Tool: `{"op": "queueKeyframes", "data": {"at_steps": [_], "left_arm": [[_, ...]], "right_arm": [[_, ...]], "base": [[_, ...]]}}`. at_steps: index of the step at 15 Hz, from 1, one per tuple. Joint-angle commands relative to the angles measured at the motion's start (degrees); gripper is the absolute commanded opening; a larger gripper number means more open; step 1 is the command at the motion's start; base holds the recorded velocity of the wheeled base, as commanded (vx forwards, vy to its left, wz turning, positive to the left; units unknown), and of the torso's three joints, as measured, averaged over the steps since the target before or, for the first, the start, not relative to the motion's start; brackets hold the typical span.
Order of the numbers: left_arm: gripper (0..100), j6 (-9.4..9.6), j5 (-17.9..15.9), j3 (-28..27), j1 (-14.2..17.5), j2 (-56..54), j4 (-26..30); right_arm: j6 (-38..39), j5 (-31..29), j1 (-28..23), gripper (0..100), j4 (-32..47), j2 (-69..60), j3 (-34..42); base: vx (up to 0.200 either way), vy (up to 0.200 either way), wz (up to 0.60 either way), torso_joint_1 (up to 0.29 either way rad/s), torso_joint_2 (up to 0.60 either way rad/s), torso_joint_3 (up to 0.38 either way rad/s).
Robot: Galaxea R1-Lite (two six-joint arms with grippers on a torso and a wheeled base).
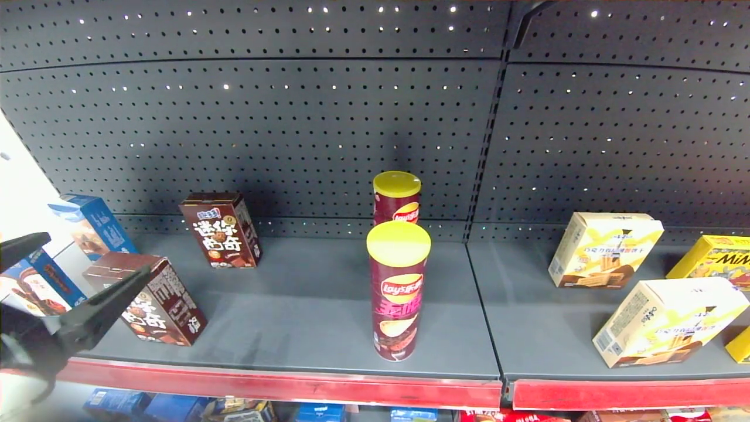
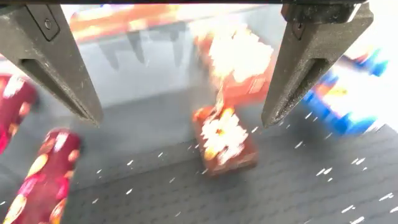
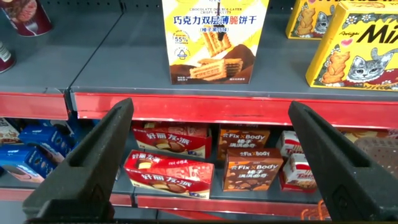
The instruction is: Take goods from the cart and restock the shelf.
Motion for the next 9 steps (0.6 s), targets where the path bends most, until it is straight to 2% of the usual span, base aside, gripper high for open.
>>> {"op": "queueKeyframes", "data": {"at_steps": [1, 2, 4, 6, 8, 9], "left_arm": [[100, 0.41, 2.9, 5.2, 2.6, -16.3, 6.2], [100, 0.41, 2.9, 5.5, 3.6, -18.9, 7.9], [100, -1.35, 2.9, 9.1, 6.8, -26.9, 12.5], [100, -3.98, 3.4, 15.9, 9.4, -33.2, 12.8], [100, -4.69, 3.3, 20.9, 12.2, -38.0, 12.8], [100, -4.78, 3.2, 22.9, 12.5, -39.3, 12.9]], "right_arm": [[0.0, 0.0, 0.0, 100, 0.0, 0.1, 0.0], [0.0, 0.0, 0.0, 100, 0.0, 0.1, 0.0], [0.0, 0.0, 0.0, 100, 0.0, 0.1, 0.0], [0.0, 0.0, 0.0, 100, 0.1, 0.1, 0.0], [0.0, 0.0, 0.0, 100, 0.1, 0.1, 0.0], [0.0, 0.0, 0.0, 100, 0.0, 0.1, 0.0]], "base": [[0.000, 0.000, 0.00, 0.000, 0.00, 0.000], [0.000, 0.000, 0.00, 0.000, 0.00, 0.000], [0.000, 0.000, 0.00, 0.000, 0.00, 0.000], [0.000, 0.000, 0.00, 0.000, 0.00, 0.000], [0.000, 0.000, 0.00, 0.000, 0.00, 0.000], [0.000, 0.000, 0.00, 0.000, 0.00, 0.000]]}}
